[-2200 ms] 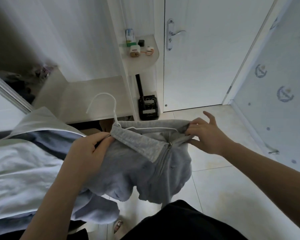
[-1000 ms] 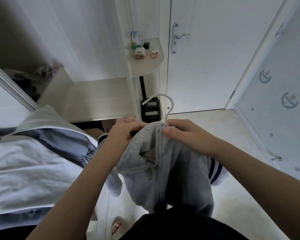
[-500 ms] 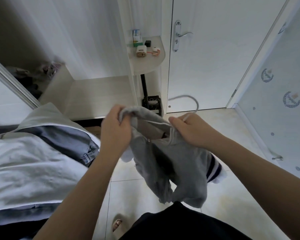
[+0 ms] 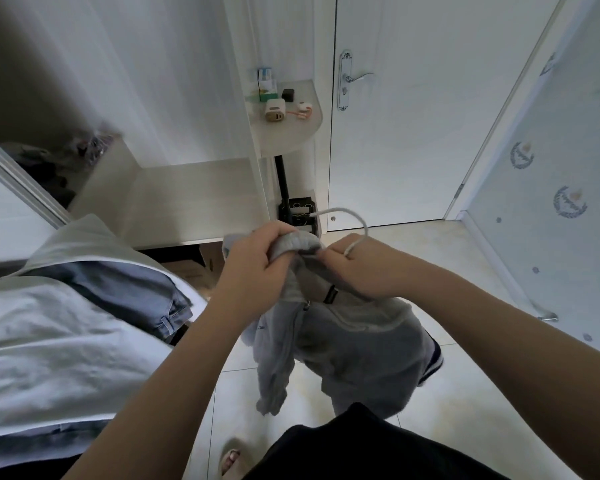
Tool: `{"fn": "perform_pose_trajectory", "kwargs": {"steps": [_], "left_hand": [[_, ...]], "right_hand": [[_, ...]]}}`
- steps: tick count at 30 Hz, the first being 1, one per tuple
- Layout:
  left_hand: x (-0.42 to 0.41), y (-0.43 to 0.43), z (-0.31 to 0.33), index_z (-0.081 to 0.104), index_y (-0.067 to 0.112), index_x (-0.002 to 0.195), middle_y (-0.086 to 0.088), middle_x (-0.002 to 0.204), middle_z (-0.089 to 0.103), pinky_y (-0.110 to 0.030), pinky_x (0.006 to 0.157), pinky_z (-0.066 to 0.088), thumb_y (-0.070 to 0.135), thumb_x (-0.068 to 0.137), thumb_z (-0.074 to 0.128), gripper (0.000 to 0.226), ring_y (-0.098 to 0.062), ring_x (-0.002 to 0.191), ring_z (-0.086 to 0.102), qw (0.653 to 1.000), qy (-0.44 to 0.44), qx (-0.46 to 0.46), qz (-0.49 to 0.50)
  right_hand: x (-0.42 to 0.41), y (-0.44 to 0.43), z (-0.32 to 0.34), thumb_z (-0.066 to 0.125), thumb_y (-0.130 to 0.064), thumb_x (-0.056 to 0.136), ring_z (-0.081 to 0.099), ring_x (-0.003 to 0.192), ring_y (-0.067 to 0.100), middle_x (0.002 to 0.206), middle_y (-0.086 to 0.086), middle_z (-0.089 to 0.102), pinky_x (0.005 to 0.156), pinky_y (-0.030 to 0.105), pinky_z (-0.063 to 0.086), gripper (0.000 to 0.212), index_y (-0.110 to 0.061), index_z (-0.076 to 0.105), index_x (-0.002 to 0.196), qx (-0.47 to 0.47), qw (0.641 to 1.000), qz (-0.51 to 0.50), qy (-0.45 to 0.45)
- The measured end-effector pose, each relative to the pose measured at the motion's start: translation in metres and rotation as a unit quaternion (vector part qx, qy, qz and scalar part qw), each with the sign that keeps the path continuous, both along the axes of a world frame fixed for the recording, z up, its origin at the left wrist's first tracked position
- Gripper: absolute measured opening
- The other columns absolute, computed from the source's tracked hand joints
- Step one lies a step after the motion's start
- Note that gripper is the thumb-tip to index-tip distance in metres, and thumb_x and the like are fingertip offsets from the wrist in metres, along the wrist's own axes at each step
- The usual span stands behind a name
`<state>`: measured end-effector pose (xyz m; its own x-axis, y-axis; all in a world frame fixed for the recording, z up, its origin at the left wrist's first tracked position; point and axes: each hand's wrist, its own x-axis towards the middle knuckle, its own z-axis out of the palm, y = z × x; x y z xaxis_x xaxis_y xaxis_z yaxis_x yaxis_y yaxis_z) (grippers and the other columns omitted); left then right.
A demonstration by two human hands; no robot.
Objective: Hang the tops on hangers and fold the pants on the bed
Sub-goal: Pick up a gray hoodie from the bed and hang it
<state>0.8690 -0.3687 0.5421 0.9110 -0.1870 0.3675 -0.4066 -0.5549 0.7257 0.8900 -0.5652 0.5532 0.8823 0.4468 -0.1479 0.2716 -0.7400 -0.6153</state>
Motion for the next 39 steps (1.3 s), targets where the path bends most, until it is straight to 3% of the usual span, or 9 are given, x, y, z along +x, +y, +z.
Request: {"fn": "perform_pose_trajectory", "kwargs": {"steps": [7, 13, 18, 21, 23, 26, 31, 35, 39], "left_hand": [[0.003, 0.009, -0.013, 0.067, 0.019, 0.092, 0.004, 0.084, 0.066, -0.017, 0.071, 0.045, 0.004, 0.094, 0.06, 0.017, -0.007, 0.081, 0.061, 0.994, 0.022, -0.021, 0.104], [-0.001, 0.014, -0.017, 0.066, 0.013, 0.093, 0.006, 0.084, 0.065, -0.028, 0.073, 0.05, 0.008, 0.093, 0.061, 0.007, -0.006, 0.08, 0.06, 0.981, -0.038, -0.066, 0.177], [0.005, 0.025, -0.023, 0.071, 0.025, 0.109, 0.005, 0.112, 0.065, -0.041, 0.096, 0.043, 0.045, 0.093, 0.058, 0.028, -0.022, 0.108, 0.058, 0.991, -0.065, 0.098, 0.067], [0.012, 0.032, -0.029, 0.06, 0.022, 0.086, 0.01, 0.077, 0.058, -0.033, 0.067, 0.034, 0.059, 0.093, 0.043, 0.041, -0.022, 0.077, 0.058, 0.984, -0.052, 0.162, 0.05], [0.015, 0.041, -0.033, 0.042, 0.028, 0.076, 0.011, 0.065, 0.046, -0.034, 0.06, 0.031, 0.064, 0.093, 0.041, 0.039, -0.023, 0.066, 0.052, 0.984, -0.045, 0.155, 0.081], [0.017, 0.06, -0.033, 0.039, 0.026, 0.076, 0.006, 0.06, 0.049, -0.04, 0.059, 0.046, 0.068, 0.094, 0.042, 0.046, -0.021, 0.06, 0.052, 0.982, -0.037, 0.115, 0.144], [0.02, 0.063, -0.026, 0.045, 0.02, 0.078, 0.005, 0.063, 0.051, -0.039, 0.06, 0.043, 0.065, 0.095, 0.043, 0.047, -0.018, 0.061, 0.051, 0.981, -0.038, 0.135, 0.135], [0.022, 0.055, -0.024, 0.044, 0.02, 0.076, 0.01, 0.064, 0.045, -0.034, 0.062, 0.034, 0.057, 0.1, 0.044, 0.044, -0.019, 0.062, 0.045, 0.979, -0.031, 0.179, 0.093], [0.023, 0.057, -0.022, 0.048, 0.019, 0.077, 0.005, 0.067, 0.05, -0.037, 0.063, 0.036, 0.062, 0.096, 0.034, 0.049, -0.022, 0.066, 0.049, 0.978, -0.014, 0.2, 0.051]], "right_hand": [[0.003, 0.0, -0.007, 0.043, -0.04, 0.104, 0.041, 0.042, 0.002, 0.051, -0.007, 0.043, 0.045, 0.013, 0.034, 0.045, -0.018, 0.046, 0.065, 0.056, 0.997, -0.05, 0.034], [-0.003, 0.014, 0.004, 0.04, -0.041, 0.105, 0.041, 0.041, 0.001, 0.055, -0.005, 0.047, 0.051, 0.018, 0.035, 0.045, -0.016, 0.049, 0.068, 0.034, 0.999, -0.005, 0.032], [-0.004, 0.019, 0.021, 0.046, -0.044, 0.102, 0.042, 0.04, 0.002, 0.045, -0.008, 0.047, 0.045, 0.009, 0.034, 0.054, -0.014, 0.054, 0.058, 0.144, 0.989, -0.006, 0.038], [-0.004, 0.018, 0.025, 0.053, -0.046, 0.099, 0.049, 0.046, 0.009, 0.056, -0.005, 0.06, 0.048, 0.017, 0.043, 0.048, -0.017, 0.061, 0.062, 0.173, 0.983, 0.006, 0.066], [0.0, 0.004, 0.023, 0.059, -0.04, 0.098, 0.063, 0.063, 0.011, 0.076, -0.004, 0.072, 0.062, 0.024, 0.053, 0.028, -0.02, 0.069, 0.081, 0.177, 0.983, 0.003, 0.045], [0.001, -0.04, 0.006, 0.064, -0.039, 0.095, 0.064, 0.088, 0.001, 0.092, -0.016, 0.07, 0.081, 0.025, 0.051, 0.012, -0.03, 0.068, 0.099, 0.145, 0.988, -0.046, -0.038], [-0.016, -0.073, -0.035, 0.06, -0.033, 0.097, 0.061, 0.082, 0.006, 0.086, -0.011, 0.068, 0.075, 0.033, 0.048, 0.006, -0.03, 0.064, 0.1, 0.098, 0.992, -0.064, -0.046], [-0.019, -0.06, -0.032, 0.055, -0.021, 0.101, 0.065, 0.09, 0.007, 0.095, -0.013, 0.071, 0.082, 0.033, 0.052, 0.019, -0.035, 0.064, 0.11, 0.116, 0.987, -0.062, -0.089], [-0.017, -0.053, -0.004, 0.041, -0.039, 0.094, 0.065, 0.082, 0.013, 0.085, -0.009, 0.071, 0.078, 0.042, 0.052, 0.026, -0.033, 0.066, 0.098, 0.095, 0.985, -0.072, -0.128]]}}
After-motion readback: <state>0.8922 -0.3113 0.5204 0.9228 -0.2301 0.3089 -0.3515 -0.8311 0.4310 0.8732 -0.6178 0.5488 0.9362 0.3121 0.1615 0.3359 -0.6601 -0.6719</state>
